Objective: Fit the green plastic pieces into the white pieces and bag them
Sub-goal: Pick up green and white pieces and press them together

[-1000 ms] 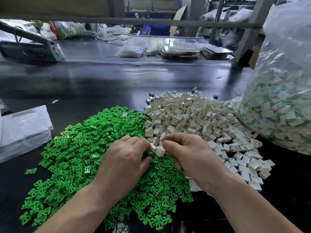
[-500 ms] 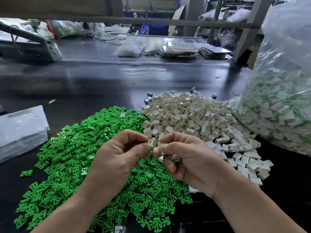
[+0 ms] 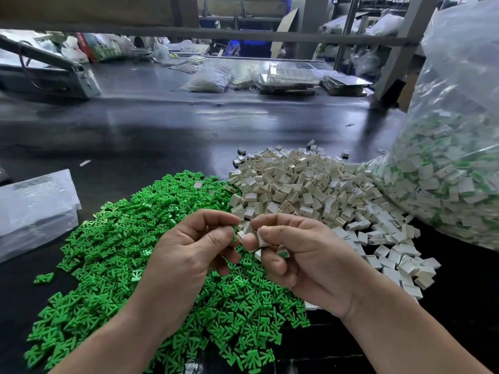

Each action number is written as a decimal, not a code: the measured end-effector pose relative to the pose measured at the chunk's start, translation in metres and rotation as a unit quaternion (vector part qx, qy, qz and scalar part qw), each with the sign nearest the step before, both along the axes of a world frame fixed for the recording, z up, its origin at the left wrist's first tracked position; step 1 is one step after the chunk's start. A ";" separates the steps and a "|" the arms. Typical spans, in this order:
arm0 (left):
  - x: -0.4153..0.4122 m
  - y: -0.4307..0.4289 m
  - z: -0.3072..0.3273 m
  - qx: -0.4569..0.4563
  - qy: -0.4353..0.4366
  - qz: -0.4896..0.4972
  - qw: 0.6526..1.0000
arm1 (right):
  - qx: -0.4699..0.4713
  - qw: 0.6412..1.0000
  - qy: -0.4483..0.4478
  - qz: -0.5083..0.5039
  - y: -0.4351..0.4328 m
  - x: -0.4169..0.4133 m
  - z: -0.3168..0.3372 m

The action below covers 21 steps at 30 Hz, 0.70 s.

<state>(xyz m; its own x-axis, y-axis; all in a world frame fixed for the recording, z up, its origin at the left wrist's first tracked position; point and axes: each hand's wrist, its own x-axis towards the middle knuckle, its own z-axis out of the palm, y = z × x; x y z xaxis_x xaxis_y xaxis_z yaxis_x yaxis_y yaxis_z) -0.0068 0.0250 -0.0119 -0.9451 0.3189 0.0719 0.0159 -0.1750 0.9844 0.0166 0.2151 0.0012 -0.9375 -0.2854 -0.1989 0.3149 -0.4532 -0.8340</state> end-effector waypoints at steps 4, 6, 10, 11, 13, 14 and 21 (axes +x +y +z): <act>0.001 0.002 -0.002 0.002 -0.010 0.000 1.000 | -0.017 1.000 0.002 -0.010 -0.001 -0.001 0.001; 0.001 0.003 -0.002 -0.003 -0.006 0.000 1.000 | -0.024 1.000 -0.001 -0.016 0.000 -0.001 0.001; 0.002 0.003 0.001 0.006 0.000 -0.004 1.000 | -0.031 0.999 -0.012 -0.021 -0.001 -0.002 0.003; 0.003 0.003 0.002 0.009 -0.001 -0.004 1.000 | -0.031 0.999 -0.014 -0.020 -0.001 -0.002 0.003; 0.004 0.003 0.003 0.014 -0.001 -0.004 1.000 | -0.034 0.999 -0.017 -0.018 -0.002 -0.001 0.003; 0.004 0.003 0.003 0.015 -0.001 -0.004 1.000 | -0.037 0.999 -0.017 -0.016 -0.002 0.000 0.003; 0.004 0.003 0.003 0.020 0.010 -0.004 1.000 | 0.094 0.994 0.000 -0.050 -0.003 0.000 0.000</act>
